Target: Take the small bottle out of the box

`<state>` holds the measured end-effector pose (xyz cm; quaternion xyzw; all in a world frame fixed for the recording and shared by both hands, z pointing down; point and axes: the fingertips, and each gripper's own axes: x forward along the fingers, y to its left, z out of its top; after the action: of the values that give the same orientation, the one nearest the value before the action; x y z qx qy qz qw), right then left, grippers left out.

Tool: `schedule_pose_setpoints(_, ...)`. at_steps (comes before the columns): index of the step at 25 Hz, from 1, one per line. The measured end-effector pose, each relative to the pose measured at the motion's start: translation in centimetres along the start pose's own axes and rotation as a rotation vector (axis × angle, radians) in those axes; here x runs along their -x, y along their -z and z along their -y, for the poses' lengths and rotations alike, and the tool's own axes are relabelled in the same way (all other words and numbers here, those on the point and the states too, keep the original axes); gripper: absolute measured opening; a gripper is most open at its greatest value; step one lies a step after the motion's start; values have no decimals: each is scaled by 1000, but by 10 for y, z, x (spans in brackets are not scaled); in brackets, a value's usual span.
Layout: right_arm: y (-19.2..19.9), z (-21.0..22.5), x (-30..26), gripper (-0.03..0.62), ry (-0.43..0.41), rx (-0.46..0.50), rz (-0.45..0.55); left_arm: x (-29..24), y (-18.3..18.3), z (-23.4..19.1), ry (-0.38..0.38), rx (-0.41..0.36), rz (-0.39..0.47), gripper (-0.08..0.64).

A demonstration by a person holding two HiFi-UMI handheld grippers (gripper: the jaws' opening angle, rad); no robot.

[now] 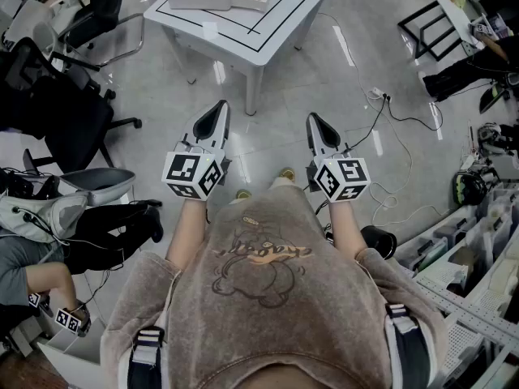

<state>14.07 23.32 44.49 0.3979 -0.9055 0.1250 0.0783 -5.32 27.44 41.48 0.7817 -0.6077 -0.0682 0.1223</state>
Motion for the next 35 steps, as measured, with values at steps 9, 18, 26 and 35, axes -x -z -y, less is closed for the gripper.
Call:
schedule_pose_setpoints(9,-4,1,-21,-3,10,-10,19,-11,0,-9,18,-10,-6,8)
schedule_pose_setpoints(18,-6,9,-49,-3,4,-22,22,-25,-5,-23,12,-31,-6,8)
schedule_pose_setpoints(26,-20,28,-99,-3,-30,-37,26,-68,-10,-50,-4,-30,2,8)
schedule_pose_setpoints(35,-42,74,-168,-3,-48,-71,17,-142,-24,-81,-24,-27,8,8)
